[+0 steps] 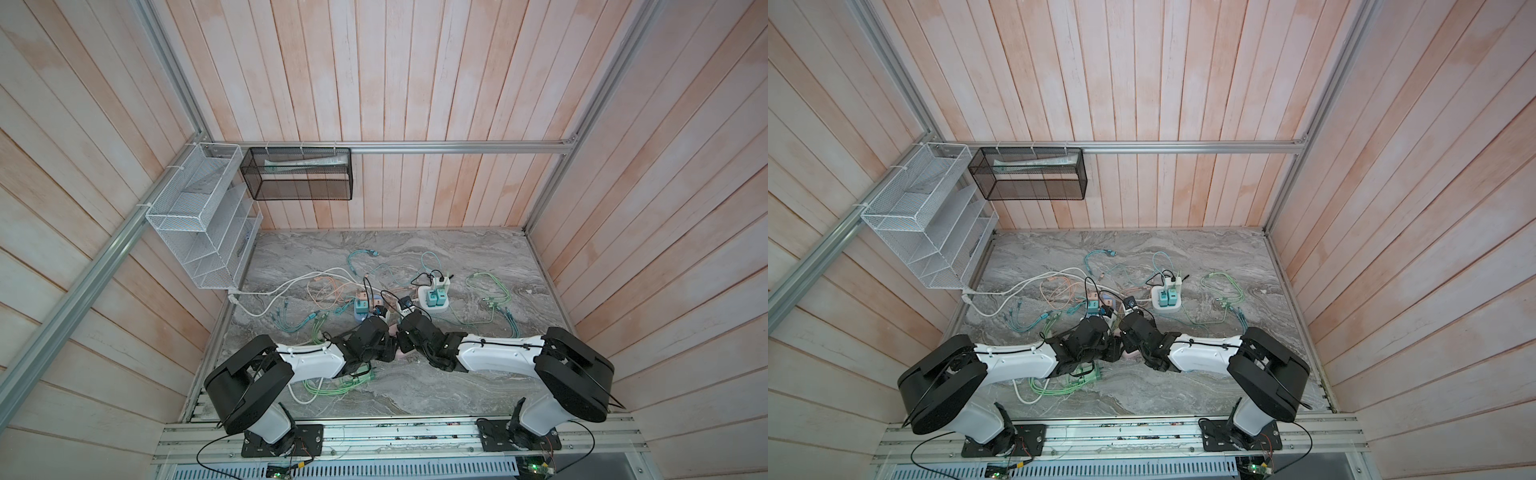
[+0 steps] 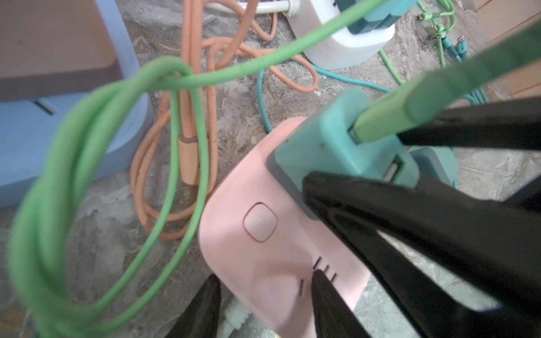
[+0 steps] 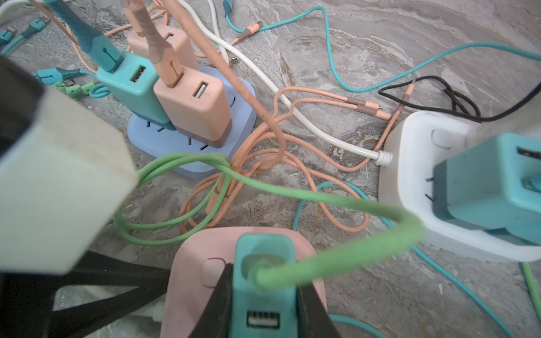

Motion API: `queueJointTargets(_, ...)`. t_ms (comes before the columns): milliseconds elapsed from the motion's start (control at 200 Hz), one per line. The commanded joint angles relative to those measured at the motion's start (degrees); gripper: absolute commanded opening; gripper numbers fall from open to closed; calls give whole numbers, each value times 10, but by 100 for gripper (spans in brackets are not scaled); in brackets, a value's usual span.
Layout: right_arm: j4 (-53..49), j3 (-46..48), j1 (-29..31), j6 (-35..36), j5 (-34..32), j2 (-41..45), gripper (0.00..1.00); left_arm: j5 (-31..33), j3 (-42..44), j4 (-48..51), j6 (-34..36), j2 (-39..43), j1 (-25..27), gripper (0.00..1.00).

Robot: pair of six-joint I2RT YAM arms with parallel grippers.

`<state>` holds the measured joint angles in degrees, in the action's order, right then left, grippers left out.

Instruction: Pull the plug off the socket

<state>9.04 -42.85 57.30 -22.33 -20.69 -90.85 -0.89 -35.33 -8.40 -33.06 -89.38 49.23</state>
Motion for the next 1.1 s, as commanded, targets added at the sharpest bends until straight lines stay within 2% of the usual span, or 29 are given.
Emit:
queueJointTargets(0,-18,-26,11,-28,36,1,0,-19,22,49,12,-36,2,50)
queueJointTargets(180,-37,-60,11,-30,49,-13,0,-25,23,47,16,-40,-2,50)
queueJointTargets(475,-69,-94,22,-60,28,-44,0,-41,22,45,17,-48,-7,50)
queueJointTargets(795,-49,-108,35,-73,36,-59,0,-50,28,32,15,-53,-11,50)
queueJointTargets(1095,-18,-89,33,-87,34,-31,0,-59,27,23,17,-66,-12,50)
